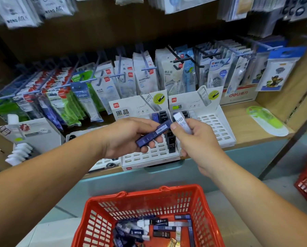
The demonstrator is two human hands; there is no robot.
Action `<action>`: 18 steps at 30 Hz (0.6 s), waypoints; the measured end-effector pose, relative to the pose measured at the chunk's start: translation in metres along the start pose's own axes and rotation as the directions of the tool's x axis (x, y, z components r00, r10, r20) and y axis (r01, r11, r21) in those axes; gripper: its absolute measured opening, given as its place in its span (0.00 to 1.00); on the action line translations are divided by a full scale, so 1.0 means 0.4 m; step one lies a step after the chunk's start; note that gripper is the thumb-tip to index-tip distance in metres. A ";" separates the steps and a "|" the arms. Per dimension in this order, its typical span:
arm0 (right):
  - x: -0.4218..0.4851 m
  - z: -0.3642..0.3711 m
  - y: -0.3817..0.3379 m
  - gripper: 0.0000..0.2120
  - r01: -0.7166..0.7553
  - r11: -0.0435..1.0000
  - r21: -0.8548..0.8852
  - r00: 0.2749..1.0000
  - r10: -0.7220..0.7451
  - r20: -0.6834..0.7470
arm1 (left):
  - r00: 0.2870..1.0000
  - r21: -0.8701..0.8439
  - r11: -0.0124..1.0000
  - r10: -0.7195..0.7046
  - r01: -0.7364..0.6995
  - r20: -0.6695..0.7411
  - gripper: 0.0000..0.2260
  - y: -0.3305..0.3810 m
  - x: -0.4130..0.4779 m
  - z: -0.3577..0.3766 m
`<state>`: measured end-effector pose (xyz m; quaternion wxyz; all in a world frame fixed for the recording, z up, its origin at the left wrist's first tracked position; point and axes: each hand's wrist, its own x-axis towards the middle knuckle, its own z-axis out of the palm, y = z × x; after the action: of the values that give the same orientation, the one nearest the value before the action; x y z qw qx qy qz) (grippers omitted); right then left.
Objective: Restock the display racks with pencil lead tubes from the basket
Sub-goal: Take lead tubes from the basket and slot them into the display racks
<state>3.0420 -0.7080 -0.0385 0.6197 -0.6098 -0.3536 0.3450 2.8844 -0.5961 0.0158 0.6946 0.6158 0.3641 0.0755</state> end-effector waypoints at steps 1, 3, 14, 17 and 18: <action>-0.001 0.000 -0.001 0.08 -0.003 1.000 0.004 1.000 0.003 0.004 | 1.000 0.013 1.000 -0.013 0.013 0.000 0.12 0.000 -0.003 -0.001; -0.001 0.000 -0.001 0.09 -0.013 1.000 0.007 1.000 0.013 0.004 | 0.999 0.057 0.997 -0.051 0.052 -0.019 0.11 -0.002 -0.005 -0.008; -0.014 -0.013 -0.010 0.06 -0.160 0.985 0.067 0.987 0.159 0.008 | 0.771 0.587 0.798 0.460 -0.141 -0.441 0.11 0.000 0.018 -0.068; -0.017 -0.015 -0.003 0.06 -0.110 0.994 0.013 0.994 0.110 -0.016 | 0.756 0.673 0.715 0.543 -0.189 -0.365 0.07 -0.002 0.046 -0.057; -0.018 -0.018 -0.002 0.06 -0.094 0.996 -0.007 0.995 0.093 -0.026 | 0.767 0.703 0.688 0.546 -0.180 -0.337 0.07 -0.004 0.057 -0.053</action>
<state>3.0444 -0.7179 -0.0379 0.6050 -0.6324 -0.3181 0.3644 2.8877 -0.5669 0.0053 0.2877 0.8291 0.4061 0.2548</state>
